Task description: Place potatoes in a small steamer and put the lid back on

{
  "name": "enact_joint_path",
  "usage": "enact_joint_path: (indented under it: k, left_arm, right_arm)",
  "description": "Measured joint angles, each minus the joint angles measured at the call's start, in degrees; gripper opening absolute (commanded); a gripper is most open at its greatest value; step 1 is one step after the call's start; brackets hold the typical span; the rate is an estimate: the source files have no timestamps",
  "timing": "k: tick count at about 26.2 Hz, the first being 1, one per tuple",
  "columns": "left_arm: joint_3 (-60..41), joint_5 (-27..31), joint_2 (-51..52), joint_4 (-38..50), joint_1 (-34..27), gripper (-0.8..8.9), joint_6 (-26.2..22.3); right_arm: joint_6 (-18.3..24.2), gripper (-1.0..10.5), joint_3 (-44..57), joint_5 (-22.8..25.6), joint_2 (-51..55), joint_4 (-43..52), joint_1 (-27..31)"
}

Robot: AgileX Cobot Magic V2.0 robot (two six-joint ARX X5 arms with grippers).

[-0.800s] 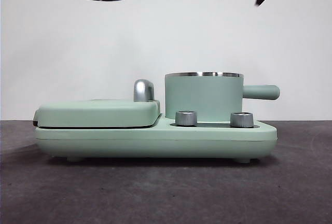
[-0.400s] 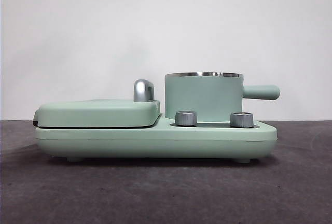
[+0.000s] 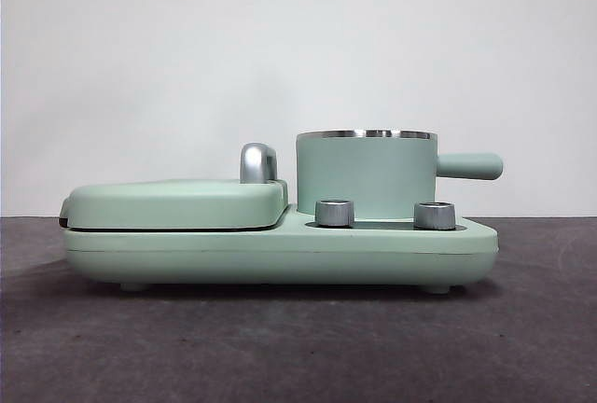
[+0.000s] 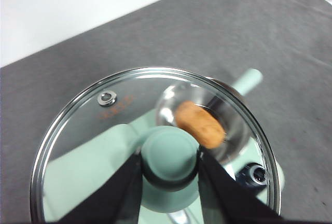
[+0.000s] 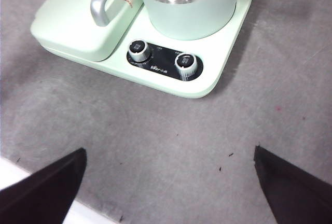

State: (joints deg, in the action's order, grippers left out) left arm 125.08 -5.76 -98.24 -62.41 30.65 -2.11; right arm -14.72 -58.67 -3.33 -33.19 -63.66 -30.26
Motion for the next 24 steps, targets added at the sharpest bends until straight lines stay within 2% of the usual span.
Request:
enact_joint_path:
  k: [8,17,24]
  left_arm:
    - [0.0,0.0,-1.33,-0.5,5.31,0.05,0.11]
    - [0.0,-0.02,-8.2,3.17,9.25,0.05,0.17]
    - [0.0,0.57,-15.87,10.4,9.64,0.05,1.95]
  right_arm:
    - [-2.12,5.3,1.31,0.0,8.52,-0.07,-0.02]
    - [-3.56,5.3,1.31,0.02,9.18,-0.04,-0.02]
    - [-3.74,5.3,1.31,0.02,9.18,-0.02,-0.02]
